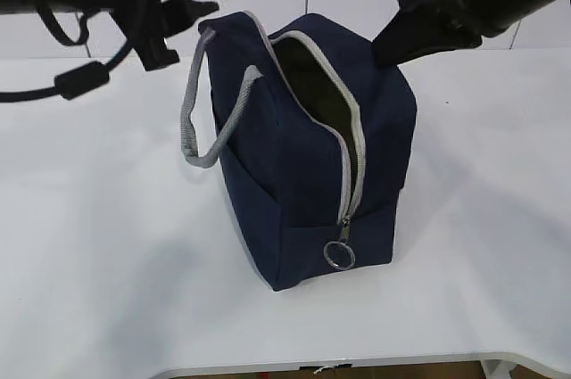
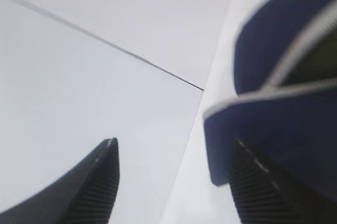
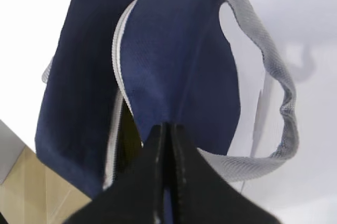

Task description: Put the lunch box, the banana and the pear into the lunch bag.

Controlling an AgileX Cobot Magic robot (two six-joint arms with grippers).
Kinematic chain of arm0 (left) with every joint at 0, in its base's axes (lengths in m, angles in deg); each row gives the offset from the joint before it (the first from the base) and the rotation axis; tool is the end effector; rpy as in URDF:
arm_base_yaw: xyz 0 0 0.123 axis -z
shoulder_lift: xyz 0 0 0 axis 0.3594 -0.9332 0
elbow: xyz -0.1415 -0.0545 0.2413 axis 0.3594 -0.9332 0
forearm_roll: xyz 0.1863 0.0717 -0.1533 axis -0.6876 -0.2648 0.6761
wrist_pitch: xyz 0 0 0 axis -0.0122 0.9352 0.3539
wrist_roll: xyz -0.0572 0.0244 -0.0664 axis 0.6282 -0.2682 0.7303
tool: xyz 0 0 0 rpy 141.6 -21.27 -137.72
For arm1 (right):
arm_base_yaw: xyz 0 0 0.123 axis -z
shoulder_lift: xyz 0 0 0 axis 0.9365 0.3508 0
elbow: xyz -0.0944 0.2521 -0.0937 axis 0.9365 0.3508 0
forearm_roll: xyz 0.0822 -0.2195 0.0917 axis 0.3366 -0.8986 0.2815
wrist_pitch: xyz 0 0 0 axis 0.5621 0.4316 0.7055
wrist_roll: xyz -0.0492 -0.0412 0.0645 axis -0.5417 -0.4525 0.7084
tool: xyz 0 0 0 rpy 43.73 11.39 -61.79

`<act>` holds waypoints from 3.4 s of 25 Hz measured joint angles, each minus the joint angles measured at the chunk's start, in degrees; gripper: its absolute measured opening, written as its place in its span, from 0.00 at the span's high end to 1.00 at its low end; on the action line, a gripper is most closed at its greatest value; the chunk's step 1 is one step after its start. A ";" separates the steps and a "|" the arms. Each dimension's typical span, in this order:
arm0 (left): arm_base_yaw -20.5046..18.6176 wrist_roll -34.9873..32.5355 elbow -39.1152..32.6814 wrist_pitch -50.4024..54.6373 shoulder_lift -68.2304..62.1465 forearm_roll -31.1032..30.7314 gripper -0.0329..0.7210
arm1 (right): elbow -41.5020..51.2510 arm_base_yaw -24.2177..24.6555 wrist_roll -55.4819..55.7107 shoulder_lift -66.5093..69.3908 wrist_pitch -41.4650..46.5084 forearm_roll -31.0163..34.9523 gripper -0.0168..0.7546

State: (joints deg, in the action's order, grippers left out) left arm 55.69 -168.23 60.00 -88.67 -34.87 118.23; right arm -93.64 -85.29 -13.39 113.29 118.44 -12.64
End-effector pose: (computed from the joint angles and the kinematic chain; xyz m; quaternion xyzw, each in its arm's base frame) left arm 0.2901 -0.1883 0.3267 0.5281 0.6077 0.1331 0.5780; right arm 0.2988 0.1281 0.3517 -0.2470 0.8866 0.2499 0.3008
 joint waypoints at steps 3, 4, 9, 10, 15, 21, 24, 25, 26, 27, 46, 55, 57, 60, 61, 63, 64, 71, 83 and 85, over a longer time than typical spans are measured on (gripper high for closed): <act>0.00 0.00 0.00 -1.42 2.92 10.53 0.32 | 0.00 0.00 0.29 0.00 -1.75 0.52 0.95; 0.00 0.00 0.00 -1.84 3.73 12.12 0.32 | 0.00 0.00 0.49 0.00 -2.25 0.52 0.95; 0.00 4.23 0.00 -4.31 5.77 14.90 0.33 | 0.52 0.00 1.05 0.00 -3.90 0.90 0.95; 0.00 5.73 0.00 -4.44 5.90 15.03 0.33 | 0.92 0.00 1.05 0.00 -4.14 1.01 0.95; 0.00 13.21 0.00 -3.61 5.99 15.25 0.35 | 2.80 0.00 0.93 -0.12 -6.24 2.00 0.95; 0.00 13.83 -1.92 6.30 6.12 12.07 0.35 | 3.02 0.00 -1.02 -0.12 -6.68 2.57 0.95; 0.00 13.74 -2.14 8.73 6.12 1.04 0.35 | 3.02 0.00 -1.35 -0.12 -6.77 2.60 0.95; 0.00 13.74 -2.14 9.91 6.12 -3.68 0.35 | 3.02 0.00 -1.47 -0.12 -6.77 2.60 0.95; 0.00 13.74 -2.14 11.64 6.12 -10.19 0.35 | 3.02 0.00 -1.47 -0.12 -6.77 2.60 0.95; 0.00 13.74 -2.14 13.94 6.12 -17.14 0.35 | 3.02 0.00 -1.60 -0.12 -6.77 2.60 0.95; 0.00 98.44 -2.25 41.98 12.51 -73.55 0.47 | 3.06 0.00 -2.74 -0.12 -6.17 3.49 0.95; 0.00 109.19 -2.25 42.07 9.42 -46.49 0.47 | 3.06 -2.84 -2.97 -0.35 -6.24 3.56 0.95; 0.00 109.44 -2.25 42.07 7.57 -42.98 0.47 | 3.06 -4.78 -2.97 -0.40 -7.39 3.32 0.95; 0.00 110.54 -2.25 42.95 5.33 -40.98 0.47 | 3.15 -6.34 -2.97 -0.40 -8.44 3.11 0.95; 0.00 110.90 -2.25 43.84 5.10 -40.91 0.47 | 3.15 -6.57 -2.97 -0.40 -8.72 3.08 0.95; 0.00 111.38 -2.25 45.07 4.71 -41.20 0.46 | 3.15 -6.59 -2.97 -0.40 -9.25 2.42 0.95; 0.00 112.02 -2.25 45.32 4.66 -41.85 0.46 | 3.15 -6.59 -2.97 -0.40 -9.37 1.81 0.96; 0.00 121.04 -2.25 47.20 6.63 -51.87 0.45 | 3.15 -6.59 -2.97 -0.49 -9.82 0.40 0.95; 0.00 130.25 -2.25 48.35 8.45 -58.28 0.45 | 3.19 -6.59 -3.07 -0.49 -9.95 0.41 0.95; 0.00 130.25 -2.25 47.51 7.34 -57.59 0.45 | 3.19 -6.59 -3.07 -0.49 -9.99 0.41 0.95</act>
State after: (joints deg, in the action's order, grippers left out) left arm 55.69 -37.98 57.75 -41.16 -27.53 60.64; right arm -90.45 -91.88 -16.46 112.80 108.45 -12.23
